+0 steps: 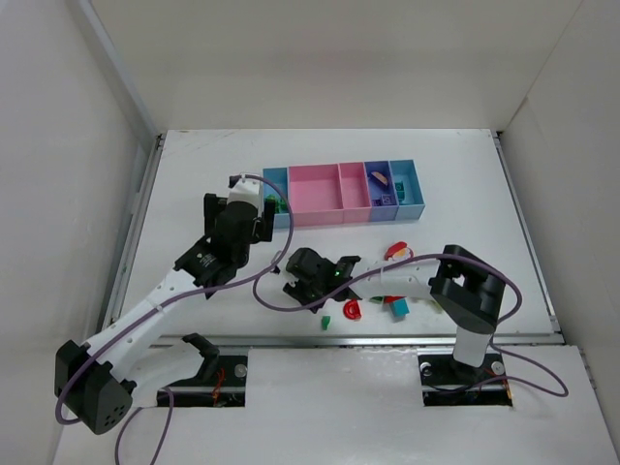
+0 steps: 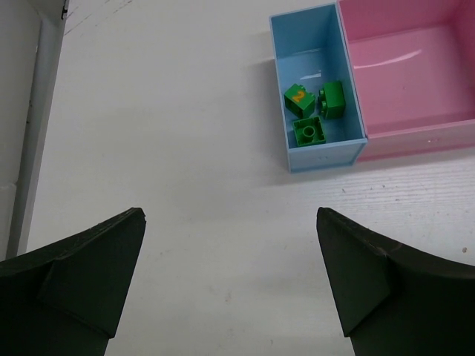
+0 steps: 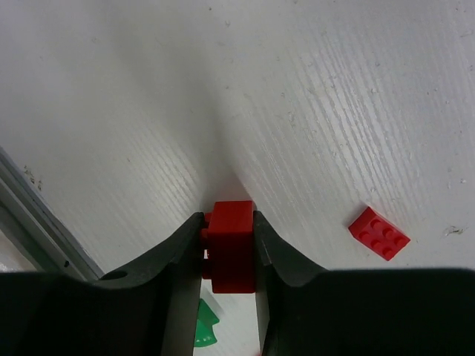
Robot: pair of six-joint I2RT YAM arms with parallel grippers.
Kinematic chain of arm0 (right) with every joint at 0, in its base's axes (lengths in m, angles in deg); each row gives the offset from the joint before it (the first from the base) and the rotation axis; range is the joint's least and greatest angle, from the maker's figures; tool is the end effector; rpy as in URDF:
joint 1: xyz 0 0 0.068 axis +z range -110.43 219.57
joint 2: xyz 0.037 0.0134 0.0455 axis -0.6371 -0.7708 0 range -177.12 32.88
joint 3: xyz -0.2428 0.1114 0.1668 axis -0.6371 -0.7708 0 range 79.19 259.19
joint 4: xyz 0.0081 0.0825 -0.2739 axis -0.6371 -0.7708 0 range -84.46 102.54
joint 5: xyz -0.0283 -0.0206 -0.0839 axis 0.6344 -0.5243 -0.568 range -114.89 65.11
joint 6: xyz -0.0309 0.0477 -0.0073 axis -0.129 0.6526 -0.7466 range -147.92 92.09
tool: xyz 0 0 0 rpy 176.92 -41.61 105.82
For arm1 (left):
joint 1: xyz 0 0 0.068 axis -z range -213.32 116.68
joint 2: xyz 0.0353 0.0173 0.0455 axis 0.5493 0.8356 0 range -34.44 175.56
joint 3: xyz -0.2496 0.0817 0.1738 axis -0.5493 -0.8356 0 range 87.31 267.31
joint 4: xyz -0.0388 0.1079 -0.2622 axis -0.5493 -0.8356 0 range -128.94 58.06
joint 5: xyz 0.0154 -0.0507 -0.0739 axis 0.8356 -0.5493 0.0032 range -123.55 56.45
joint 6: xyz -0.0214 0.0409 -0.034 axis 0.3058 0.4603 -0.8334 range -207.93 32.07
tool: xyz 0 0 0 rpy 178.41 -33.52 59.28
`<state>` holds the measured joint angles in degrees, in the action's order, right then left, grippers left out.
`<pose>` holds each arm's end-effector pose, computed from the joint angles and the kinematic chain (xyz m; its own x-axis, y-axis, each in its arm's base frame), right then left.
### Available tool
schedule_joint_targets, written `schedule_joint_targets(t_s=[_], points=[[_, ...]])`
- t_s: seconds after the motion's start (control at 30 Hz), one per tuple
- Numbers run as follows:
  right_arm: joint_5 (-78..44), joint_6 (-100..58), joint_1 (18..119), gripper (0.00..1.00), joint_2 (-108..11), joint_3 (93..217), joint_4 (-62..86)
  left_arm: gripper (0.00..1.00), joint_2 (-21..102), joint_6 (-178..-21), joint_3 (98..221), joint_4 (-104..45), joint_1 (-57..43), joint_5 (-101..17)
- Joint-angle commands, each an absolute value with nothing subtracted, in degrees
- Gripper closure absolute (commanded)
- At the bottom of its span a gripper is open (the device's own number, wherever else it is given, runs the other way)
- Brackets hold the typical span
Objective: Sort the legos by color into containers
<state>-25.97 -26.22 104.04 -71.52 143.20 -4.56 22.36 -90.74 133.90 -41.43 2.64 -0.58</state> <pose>0.1747 0.3637 0.1845 -0.3898 -0.7476 -0.5377 -0.8867 0.4624 -0.0001 0.2000 -0.1179 0.3452 -0.2765 0.1498 -0.9493 0.0645 0.9884 0.1372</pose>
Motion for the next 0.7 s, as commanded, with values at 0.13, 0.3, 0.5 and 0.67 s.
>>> schedule_joint_targets(t_s=[0.13, 0.3, 0.5, 0.67], points=[[-34.26, -22.99, 103.91, 1.00, -67.94, 149.58, -6.80, 0.00, 20.84, -91.09, 133.11, -39.76, 3.50, 1.43], [-34.65, -19.49, 95.23, 1.00, -65.30, 158.35, -5.66, 0.00, 20.84, -91.62, 133.11, -39.76, 3.50, 3.10], [-32.71, -12.36, 82.14, 1.00, -74.33, 171.36, -9.05, 0.00, 20.84, -93.38, 133.11, -40.90, 3.50, 1.44], [-31.57, -12.36, 78.52, 1.00, -84.61, 183.51, -11.37, 0.00, 22.07, -93.38, 133.11, -40.90, 1.75, 0.21]])
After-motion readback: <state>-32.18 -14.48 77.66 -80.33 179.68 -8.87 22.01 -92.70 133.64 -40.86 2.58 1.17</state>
